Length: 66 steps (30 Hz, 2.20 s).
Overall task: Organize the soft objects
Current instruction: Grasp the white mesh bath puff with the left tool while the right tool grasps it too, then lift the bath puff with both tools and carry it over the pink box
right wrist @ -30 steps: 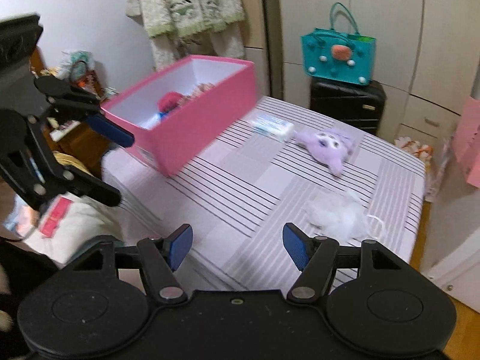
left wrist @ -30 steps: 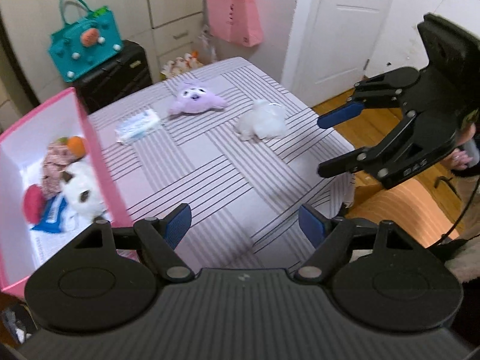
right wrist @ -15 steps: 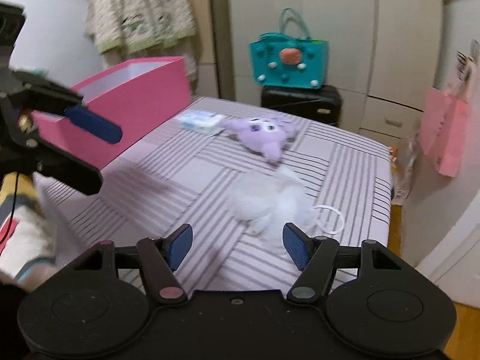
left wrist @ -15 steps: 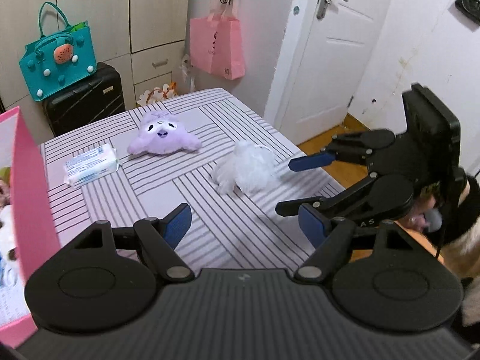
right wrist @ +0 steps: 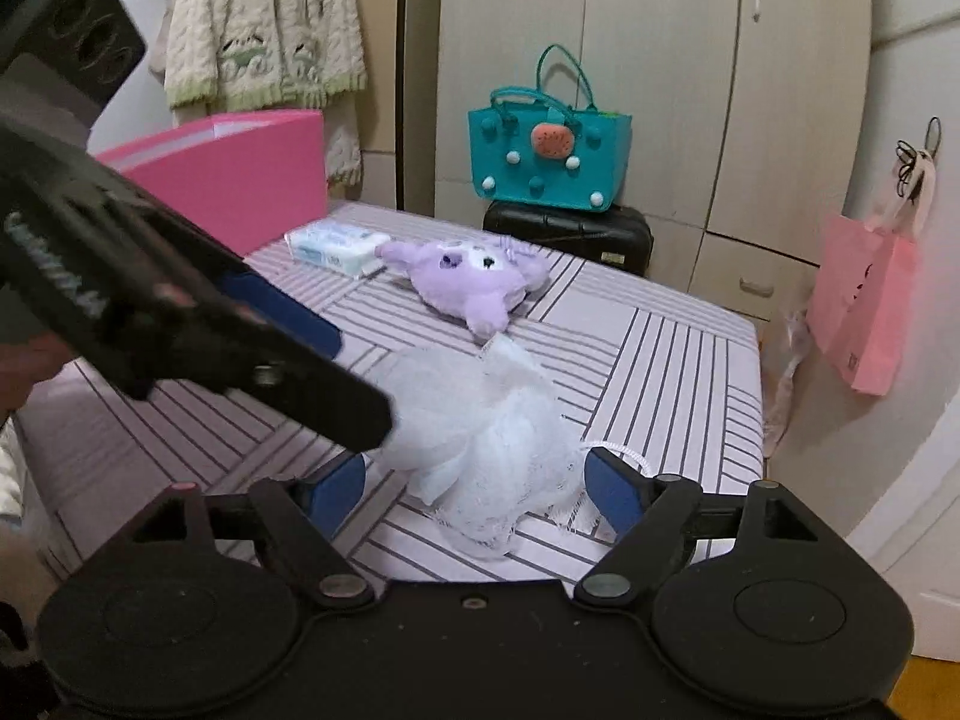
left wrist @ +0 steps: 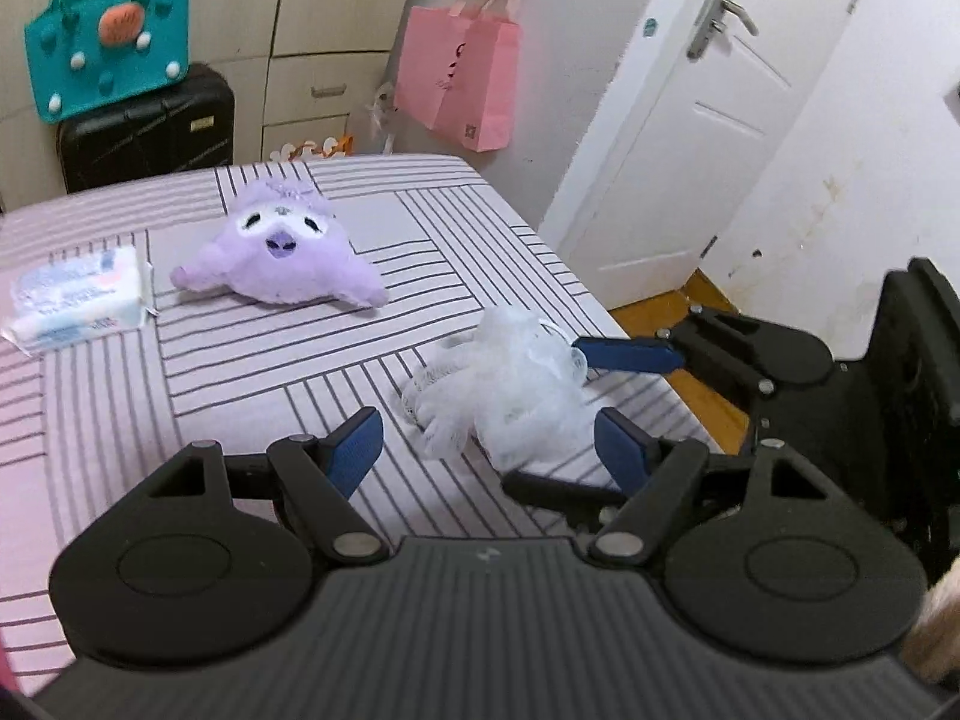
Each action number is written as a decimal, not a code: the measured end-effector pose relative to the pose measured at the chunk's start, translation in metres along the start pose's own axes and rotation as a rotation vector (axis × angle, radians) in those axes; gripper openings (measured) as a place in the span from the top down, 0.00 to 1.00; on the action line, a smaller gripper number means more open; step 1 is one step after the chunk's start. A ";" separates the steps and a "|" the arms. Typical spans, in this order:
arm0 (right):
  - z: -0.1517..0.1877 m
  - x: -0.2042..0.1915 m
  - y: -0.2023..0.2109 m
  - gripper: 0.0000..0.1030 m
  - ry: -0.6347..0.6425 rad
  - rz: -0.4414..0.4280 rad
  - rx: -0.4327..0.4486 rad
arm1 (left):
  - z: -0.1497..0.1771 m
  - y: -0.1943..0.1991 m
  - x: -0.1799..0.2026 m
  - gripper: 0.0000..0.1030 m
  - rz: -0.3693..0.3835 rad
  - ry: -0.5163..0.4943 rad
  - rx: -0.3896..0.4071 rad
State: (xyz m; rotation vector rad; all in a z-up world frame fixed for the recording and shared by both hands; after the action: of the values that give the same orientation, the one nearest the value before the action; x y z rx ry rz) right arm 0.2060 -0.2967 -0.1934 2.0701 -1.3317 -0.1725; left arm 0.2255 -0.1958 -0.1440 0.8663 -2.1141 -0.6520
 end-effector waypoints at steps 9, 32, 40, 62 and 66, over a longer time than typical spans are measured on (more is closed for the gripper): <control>0.004 0.001 -0.010 0.39 -0.064 -0.042 0.002 | 0.000 -0.028 -0.006 0.52 0.052 0.088 -0.012; -0.030 -0.056 0.036 0.61 0.086 -0.027 0.028 | 0.023 0.022 -0.001 0.58 0.055 0.157 0.021; -0.058 -0.085 0.058 0.61 0.124 -0.082 0.005 | 0.029 0.068 0.006 0.58 -0.011 0.057 0.027; -0.152 -0.172 0.089 0.60 0.320 -0.183 0.017 | 0.022 0.199 -0.029 0.57 -0.017 0.119 0.060; -0.181 -0.191 0.077 0.60 0.369 -0.153 0.079 | 0.017 0.221 -0.044 0.57 -0.026 0.124 0.116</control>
State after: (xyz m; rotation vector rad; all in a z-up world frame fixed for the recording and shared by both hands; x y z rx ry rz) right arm 0.1371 -0.0715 -0.0524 2.1414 -0.9718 0.1917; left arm 0.1524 -0.0179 -0.0249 0.9744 -2.0473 -0.4798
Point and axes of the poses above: each gripper's, at about its wrist camera, not at the fingertips, and y roughly against the way its jaws point, x to its right, z to its underside, the point moved 8 cm from there along -y, roughly the way its jaws point, and after that the axes turned 12 degrees about y, right-handed, at the moved point
